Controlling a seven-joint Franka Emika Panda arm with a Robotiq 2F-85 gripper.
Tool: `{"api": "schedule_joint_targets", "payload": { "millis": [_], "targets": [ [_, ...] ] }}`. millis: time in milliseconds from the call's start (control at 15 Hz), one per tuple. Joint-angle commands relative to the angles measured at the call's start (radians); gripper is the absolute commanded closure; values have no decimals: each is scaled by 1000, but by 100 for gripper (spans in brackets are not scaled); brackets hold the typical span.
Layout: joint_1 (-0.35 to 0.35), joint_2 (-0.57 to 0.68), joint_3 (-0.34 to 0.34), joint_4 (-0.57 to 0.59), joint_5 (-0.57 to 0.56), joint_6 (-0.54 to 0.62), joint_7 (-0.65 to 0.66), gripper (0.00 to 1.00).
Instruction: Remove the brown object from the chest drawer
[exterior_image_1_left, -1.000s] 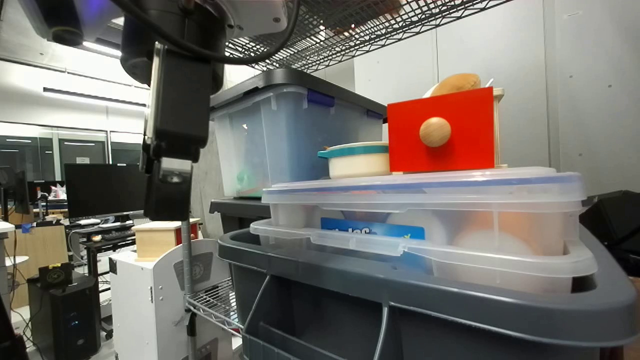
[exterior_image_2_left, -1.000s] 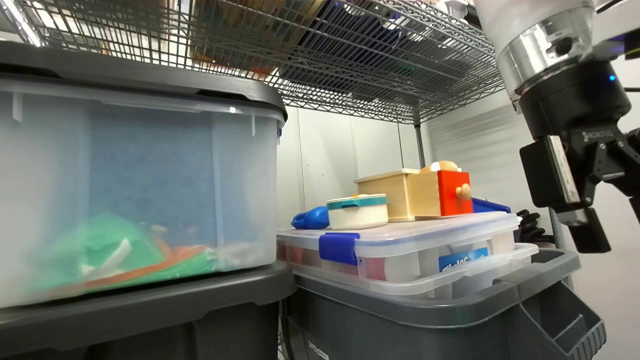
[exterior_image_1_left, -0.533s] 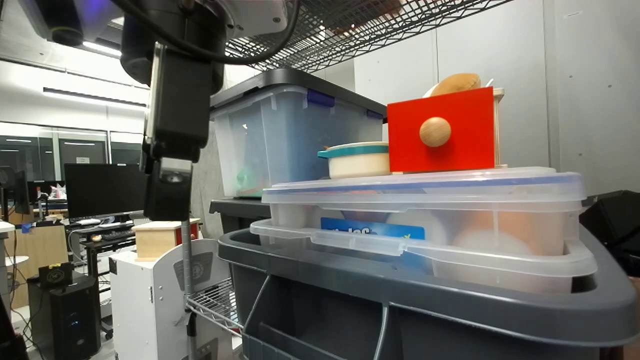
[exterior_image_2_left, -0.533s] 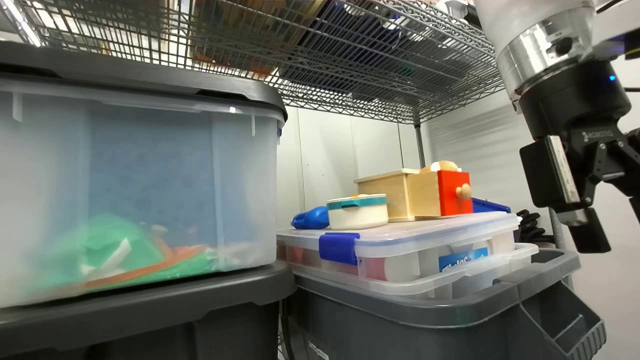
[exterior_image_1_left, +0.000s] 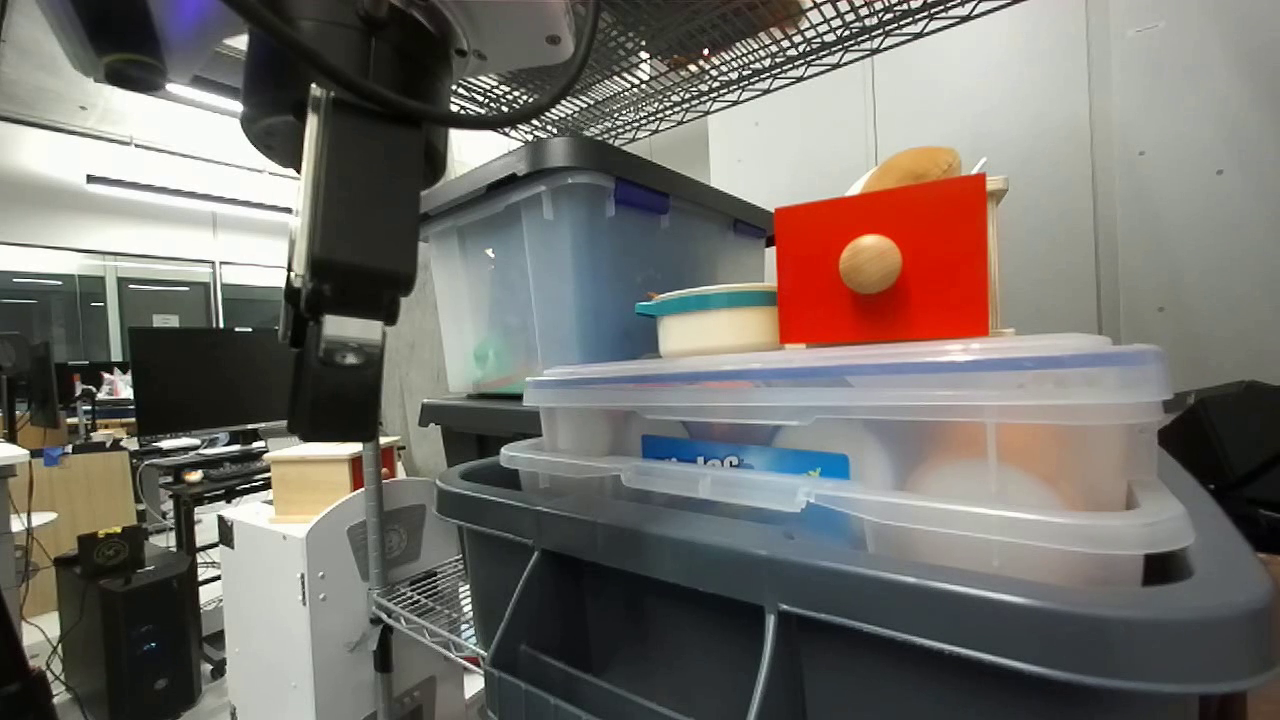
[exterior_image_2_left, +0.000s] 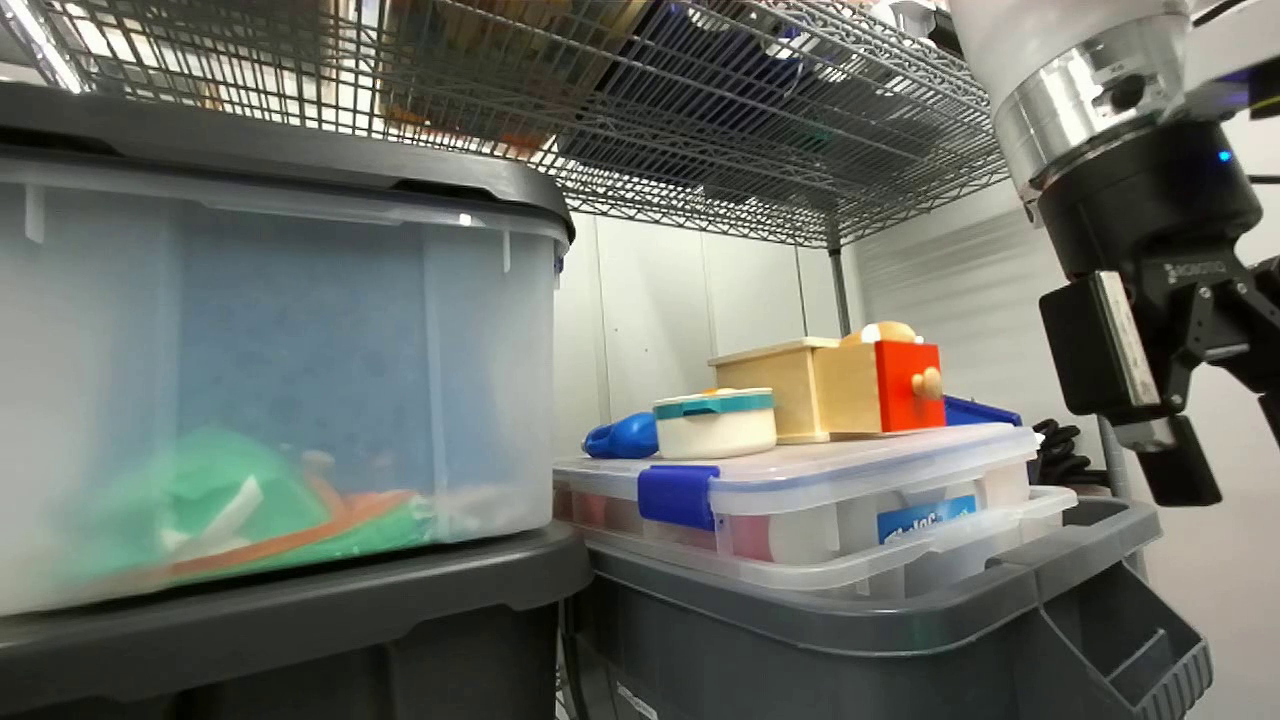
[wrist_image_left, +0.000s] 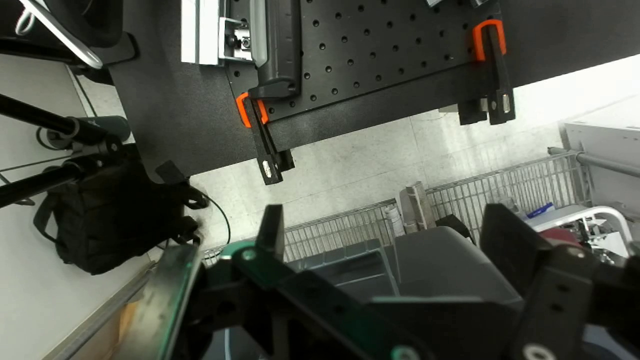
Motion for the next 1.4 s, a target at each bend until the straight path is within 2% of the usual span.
{"api": "schedule_joint_targets", "payload": {
  "millis": [0,600,1333],
  "targets": [
    [5,0,-5,1,-2,-2,1,0],
    [-5,12,-8,22,-3,17,21,0],
    [-57,30,-58,141,14,203,67,0]
  ]
}}
